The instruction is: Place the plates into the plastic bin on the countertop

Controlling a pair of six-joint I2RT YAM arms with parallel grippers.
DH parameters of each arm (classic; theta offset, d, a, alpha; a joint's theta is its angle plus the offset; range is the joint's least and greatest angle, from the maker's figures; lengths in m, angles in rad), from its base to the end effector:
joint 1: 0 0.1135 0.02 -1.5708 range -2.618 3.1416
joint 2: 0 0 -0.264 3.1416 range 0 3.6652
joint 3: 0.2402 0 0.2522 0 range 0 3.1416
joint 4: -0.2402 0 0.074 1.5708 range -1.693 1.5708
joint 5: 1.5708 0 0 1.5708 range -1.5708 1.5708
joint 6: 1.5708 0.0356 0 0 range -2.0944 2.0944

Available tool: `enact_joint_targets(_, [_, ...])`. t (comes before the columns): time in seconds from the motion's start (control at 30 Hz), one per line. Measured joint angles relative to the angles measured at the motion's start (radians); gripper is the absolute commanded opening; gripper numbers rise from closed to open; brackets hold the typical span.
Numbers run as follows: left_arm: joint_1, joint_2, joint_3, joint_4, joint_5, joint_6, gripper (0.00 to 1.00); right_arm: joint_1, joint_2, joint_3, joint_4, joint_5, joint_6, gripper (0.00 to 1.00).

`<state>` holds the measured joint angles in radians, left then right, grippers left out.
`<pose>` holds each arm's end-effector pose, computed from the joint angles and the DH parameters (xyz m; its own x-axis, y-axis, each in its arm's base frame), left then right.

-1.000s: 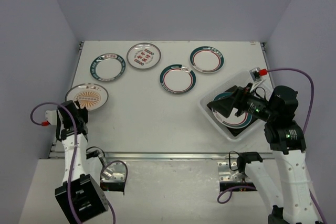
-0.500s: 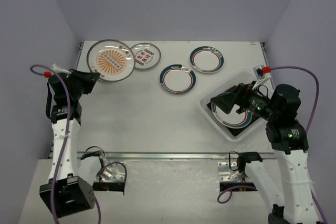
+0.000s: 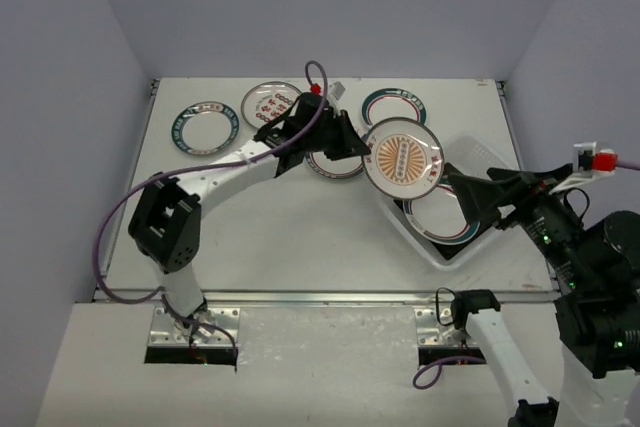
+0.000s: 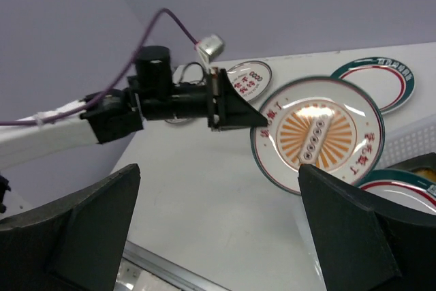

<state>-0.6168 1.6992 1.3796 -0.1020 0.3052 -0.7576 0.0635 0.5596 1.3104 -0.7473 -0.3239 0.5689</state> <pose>0.3231 -0.2422 0.3111 -0.7753 -0.2537 -0.5784 0.3339 0.6127 -0.7163 0.0414 0.0140 0.4650 -0.2006 0.4990 -0.8431 -0.3202 0.7799 0.5378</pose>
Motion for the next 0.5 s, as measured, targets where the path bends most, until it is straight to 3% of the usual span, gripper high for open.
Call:
enact_joint_targets(0.23, [-0.110,0.269,0.222,-0.185,-0.068,0.084,0.00,0.000,-0.016,0.140,-0.079,0.081,-0.029,0.99])
enact_joint_targets(0.5, [-0.203,0.378,0.465,-0.396,-0.205,0.186,0.00,0.000,-0.015,0.096,-0.125,0.100,-0.046,0.99])
